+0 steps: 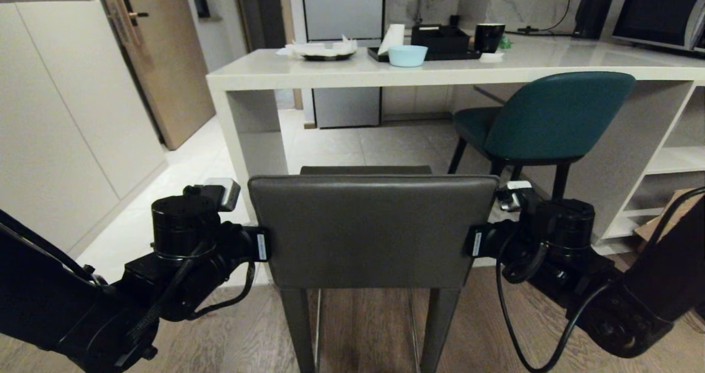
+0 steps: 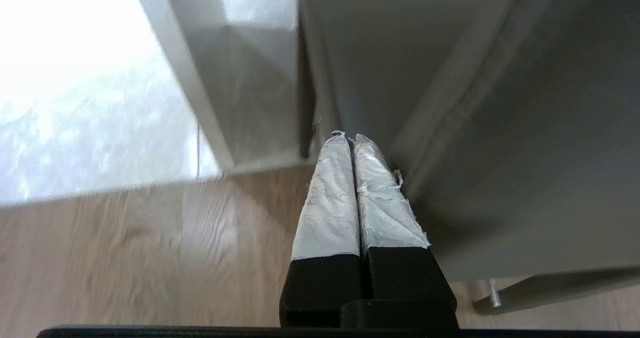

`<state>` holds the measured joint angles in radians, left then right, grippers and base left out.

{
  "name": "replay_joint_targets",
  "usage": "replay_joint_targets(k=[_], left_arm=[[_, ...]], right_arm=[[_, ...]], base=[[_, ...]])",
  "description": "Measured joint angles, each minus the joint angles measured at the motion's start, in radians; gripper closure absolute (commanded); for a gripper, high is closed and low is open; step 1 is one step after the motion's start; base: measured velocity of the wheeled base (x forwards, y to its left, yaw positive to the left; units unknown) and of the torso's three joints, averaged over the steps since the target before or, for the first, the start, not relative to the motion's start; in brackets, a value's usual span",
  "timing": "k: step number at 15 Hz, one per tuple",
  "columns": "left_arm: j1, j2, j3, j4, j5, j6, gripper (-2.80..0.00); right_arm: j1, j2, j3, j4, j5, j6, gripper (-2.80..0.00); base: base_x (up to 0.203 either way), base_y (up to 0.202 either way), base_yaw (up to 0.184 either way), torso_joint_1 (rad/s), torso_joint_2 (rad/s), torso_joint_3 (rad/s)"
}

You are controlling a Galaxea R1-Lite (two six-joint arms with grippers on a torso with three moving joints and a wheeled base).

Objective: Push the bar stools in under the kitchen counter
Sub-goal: Push the gray chair back under the dining table

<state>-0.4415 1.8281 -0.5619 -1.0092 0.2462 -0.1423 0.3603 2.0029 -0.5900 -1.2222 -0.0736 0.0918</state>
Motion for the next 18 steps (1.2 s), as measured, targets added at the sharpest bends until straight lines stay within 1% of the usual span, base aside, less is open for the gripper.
replay_joint_targets(k=[2,4,8,11,15,18], left_arm=[[0.003,0.001,0.006,-0.064,-0.001,0.0,0.0],[0.007,0.006,0.015,-0.091,0.0,0.001,0.0],[0.007,0.01,0.016,-0.091,0.0,0.002,0.0],[0.007,0.01,0.014,-0.092,0.0,0.003,0.0],[0.01,0.009,0.016,-0.092,0.0,0.005,0.0],[0.011,0.013,0.011,-0.092,0.001,0.005,0.0]], right_arm=[[-0.018,0.011,-0.053,0.047,-0.002,-0.001,0.0],[-0.025,0.016,-0.089,0.08,-0.001,-0.026,0.0],[-0.031,0.026,-0.104,0.073,-0.004,-0.042,0.0],[-0.058,0.042,-0.141,0.088,-0.001,-0.067,0.0],[-0.069,0.057,-0.162,0.096,0.003,-0.076,0.0],[-0.059,0.056,-0.15,0.092,0.003,-0.078,0.0]], base=[[0.0,0.0,0.0,0.0,0.0,0.0],[0.0,0.0,0.0,0.0,0.0,0.0],[0.0,0.0,0.0,0.0,0.0,0.0],[0.0,0.0,0.0,0.0,0.0,0.0],[0.0,0.0,0.0,0.0,0.0,0.0],[0.0,0.0,0.0,0.0,0.0,0.0]])
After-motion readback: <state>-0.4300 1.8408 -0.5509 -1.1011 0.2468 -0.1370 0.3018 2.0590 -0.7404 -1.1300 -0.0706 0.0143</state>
